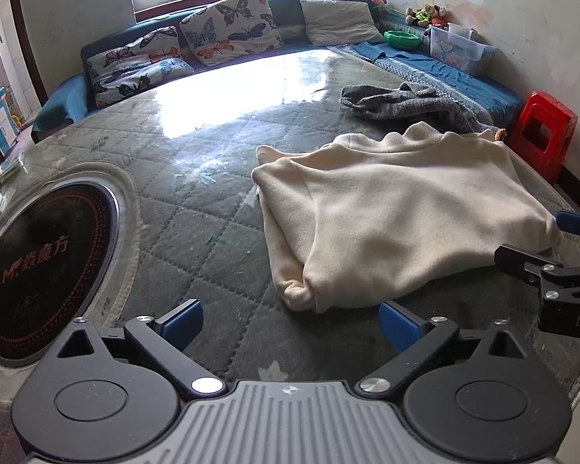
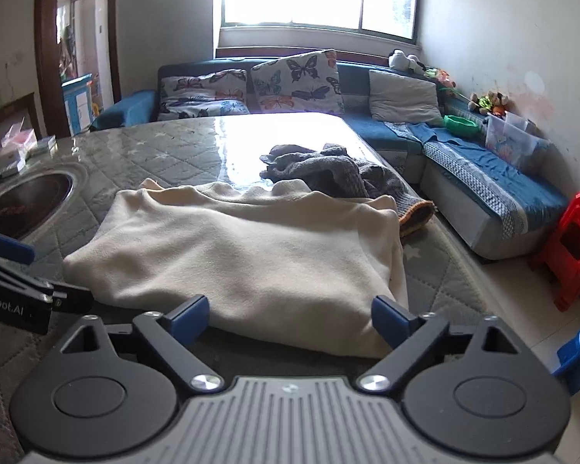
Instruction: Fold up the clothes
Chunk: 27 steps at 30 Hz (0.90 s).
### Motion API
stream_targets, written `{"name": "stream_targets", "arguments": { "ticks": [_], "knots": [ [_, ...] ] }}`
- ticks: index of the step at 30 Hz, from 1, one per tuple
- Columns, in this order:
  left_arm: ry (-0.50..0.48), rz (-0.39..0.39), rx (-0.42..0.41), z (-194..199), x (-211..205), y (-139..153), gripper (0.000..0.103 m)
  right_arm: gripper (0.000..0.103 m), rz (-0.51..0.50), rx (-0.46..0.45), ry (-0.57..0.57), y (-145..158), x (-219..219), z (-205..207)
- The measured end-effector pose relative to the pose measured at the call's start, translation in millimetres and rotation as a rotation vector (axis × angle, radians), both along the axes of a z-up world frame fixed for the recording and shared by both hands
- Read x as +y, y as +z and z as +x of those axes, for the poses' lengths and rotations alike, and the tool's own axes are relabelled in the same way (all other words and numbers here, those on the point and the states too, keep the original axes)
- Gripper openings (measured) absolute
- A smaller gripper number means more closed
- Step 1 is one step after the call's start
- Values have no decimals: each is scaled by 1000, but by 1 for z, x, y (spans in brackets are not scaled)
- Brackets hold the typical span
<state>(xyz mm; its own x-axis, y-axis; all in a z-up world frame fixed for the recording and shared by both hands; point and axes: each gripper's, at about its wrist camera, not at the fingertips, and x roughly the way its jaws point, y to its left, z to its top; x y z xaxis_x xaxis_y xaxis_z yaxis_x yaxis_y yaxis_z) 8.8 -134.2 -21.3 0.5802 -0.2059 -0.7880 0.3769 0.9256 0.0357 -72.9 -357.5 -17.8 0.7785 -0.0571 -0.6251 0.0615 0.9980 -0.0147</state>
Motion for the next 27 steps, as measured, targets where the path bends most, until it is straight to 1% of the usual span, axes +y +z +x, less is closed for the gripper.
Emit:
{"name": "stream_targets", "arguments": {
  "ticks": [5,13,27],
  "knots": [
    [10,7,-7,-8,5,0,102,103,33,-6,-24,0,2,-7],
    [17,-15,-23,-23,13,2,103,103,36,-6,-27,0,12,-18],
    [37,-25,-54,-53,26,4,103,103,39,-43,-29,4,25,-41]
  ]
}}
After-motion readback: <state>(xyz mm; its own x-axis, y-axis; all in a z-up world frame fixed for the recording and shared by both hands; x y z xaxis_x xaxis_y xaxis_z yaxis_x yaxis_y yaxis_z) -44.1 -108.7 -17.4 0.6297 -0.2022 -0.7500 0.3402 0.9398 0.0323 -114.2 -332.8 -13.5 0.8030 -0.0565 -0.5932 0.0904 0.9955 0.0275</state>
